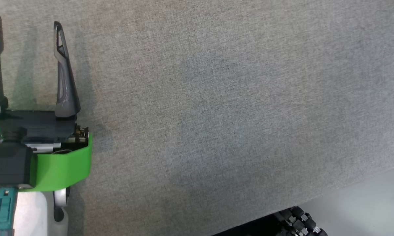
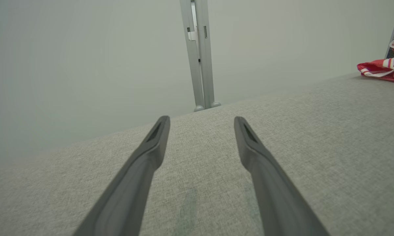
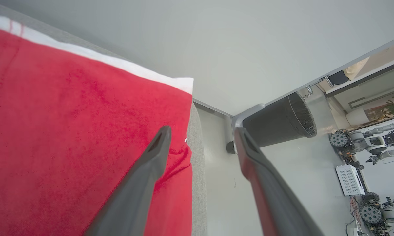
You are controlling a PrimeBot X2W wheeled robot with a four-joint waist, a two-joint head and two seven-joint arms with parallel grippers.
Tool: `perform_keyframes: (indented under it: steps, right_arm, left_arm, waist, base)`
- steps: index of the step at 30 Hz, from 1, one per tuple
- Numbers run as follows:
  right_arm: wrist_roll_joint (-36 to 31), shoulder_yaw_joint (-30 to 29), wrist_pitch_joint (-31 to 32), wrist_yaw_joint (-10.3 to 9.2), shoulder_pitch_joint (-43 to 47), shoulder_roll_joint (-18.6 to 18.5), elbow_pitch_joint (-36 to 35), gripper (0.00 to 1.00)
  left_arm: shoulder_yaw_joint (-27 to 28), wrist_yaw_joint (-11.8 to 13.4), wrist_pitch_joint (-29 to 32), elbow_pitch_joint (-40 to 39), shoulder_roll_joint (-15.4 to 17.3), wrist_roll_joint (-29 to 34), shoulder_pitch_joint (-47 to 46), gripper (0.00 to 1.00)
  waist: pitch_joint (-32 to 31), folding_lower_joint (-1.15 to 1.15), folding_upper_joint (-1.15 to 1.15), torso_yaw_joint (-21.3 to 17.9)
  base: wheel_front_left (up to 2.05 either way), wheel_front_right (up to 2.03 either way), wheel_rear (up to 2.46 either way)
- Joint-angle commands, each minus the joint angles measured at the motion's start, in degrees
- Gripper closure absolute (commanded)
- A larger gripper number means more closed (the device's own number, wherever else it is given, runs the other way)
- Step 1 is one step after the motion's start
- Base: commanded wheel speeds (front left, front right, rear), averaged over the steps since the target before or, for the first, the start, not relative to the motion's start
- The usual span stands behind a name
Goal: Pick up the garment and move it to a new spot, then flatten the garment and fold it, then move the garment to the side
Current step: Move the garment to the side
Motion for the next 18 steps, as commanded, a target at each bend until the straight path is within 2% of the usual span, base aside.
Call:
perform_keyframes:
  steps: [1, 4, 7, 10, 14, 18]
  right_arm:
    - [-0.5, -0.8, -0.6, -0.11, -0.5, 0.4, -0.1, 0.0]
    - [-1.9, -5.7, -0.7, -0.11, -0.5, 0.7, -4.8, 0.0]
    - [-5.8, -13.4, -0.7, -0.1, 4.5, 0.5, -11.6, 0.0]
    - [-9.6, -22.6, -0.7, -0.1, 10.5, 2.1, -18.7, 0.0]
    - [-16.5, -34.3, -0.7, -0.1, 22.5, 6.5, -27.9, 0.0]
    - [-22.4, -43.3, -0.7, -0.1, 35.1, 13.5, -35.7, 0.0]
  left_arm:
    - [0.1, 0.3, -0.9, 1.0, -0.4, -0.7, 1.0, 0.0]
    - [0.5, 0.9, -2.7, 3.6, -1.1, -2.4, 2.0, 0.0]
    - [1.0, 1.1, -4.8, 6.9, -1.9, -4.1, 3.5, 0.0]
    - [2.0, 1.5, -6.1, 9.3, -2.3, -5.9, 5.4, 0.0]
    - [3.5, 2.0, -7.3, 12.2, -2.6, -7.9, 8.8, 0.0]
    - [4.5, 1.7, -7.9, 14.9, -2.7, -9.7, 12.4, 0.0]
  waist:
    - [-3.2, 0.0, 0.0, 0.8]
    - [-6.6, 0.0, 0.0, 1.6]
    - [-10.8, 0.0, 0.0, 2.9]
    - [-14.6, 0.0, 0.0, 3.8]
    - [-19.7, 0.0, 0.0, 4.7]
    - [-24.5, 0.0, 0.0, 5.5]
  base:
    - [0.0, 0.0, 0.0]
    - [0.0, 0.0, 0.0]
    - [0.0, 0.0, 0.0]
    - [0.0, 0.0, 0.0]
    - [0.0, 0.0, 0.0]
    - [0.0, 0.0, 0.0]
